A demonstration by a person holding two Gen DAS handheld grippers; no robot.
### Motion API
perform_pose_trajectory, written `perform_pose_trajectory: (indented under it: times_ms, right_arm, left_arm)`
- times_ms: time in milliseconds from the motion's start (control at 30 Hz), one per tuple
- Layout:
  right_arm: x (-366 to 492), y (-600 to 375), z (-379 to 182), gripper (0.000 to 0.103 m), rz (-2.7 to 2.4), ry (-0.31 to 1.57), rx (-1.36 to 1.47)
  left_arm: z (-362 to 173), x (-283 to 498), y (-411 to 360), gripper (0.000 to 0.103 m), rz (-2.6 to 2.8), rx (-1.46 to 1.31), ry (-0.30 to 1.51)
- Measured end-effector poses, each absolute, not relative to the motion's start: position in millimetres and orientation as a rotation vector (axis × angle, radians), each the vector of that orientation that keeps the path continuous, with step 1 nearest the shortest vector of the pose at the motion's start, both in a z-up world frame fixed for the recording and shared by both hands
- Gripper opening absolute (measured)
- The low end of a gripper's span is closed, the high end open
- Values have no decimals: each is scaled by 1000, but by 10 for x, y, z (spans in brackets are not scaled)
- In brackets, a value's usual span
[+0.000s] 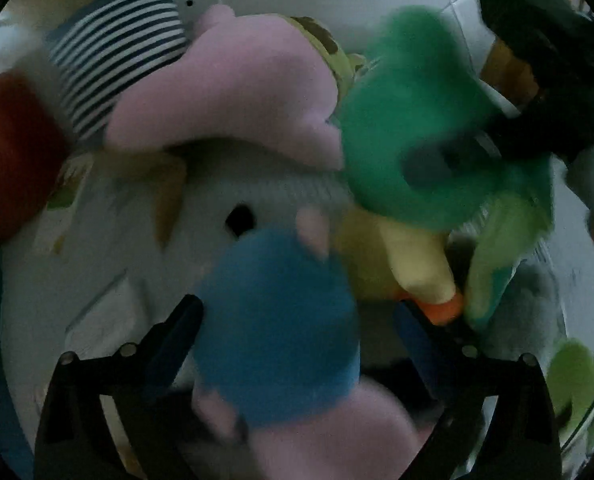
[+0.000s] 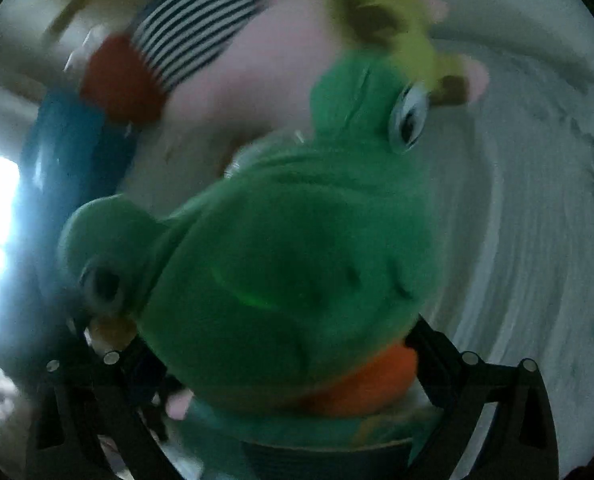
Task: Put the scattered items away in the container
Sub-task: 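Lift both tools back above the table toward the plush toys, then grasp the white wet-wipe pack with the left tool while the right tool grasps the pink-and-teal box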
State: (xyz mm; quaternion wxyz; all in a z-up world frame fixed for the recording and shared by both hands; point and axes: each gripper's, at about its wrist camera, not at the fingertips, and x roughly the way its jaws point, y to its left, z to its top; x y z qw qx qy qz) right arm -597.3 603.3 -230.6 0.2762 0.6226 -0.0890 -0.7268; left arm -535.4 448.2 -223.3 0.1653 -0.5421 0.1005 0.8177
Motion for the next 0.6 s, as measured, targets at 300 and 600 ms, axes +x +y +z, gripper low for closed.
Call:
perform_pose_trajectory:
  times_ms: [300, 600]
  right_arm:
    - [-4694, 5439, -2358, 90, -1893, -42, 1733]
    - [-3728, 5222, -1571, 103, -2320, 171, 1445]
  left_arm:
    - [-1686, -4276, 3821, 98, 2453, -1484, 227]
    - [-1372, -3565, 2995, 103, 2650, -1379, 199]
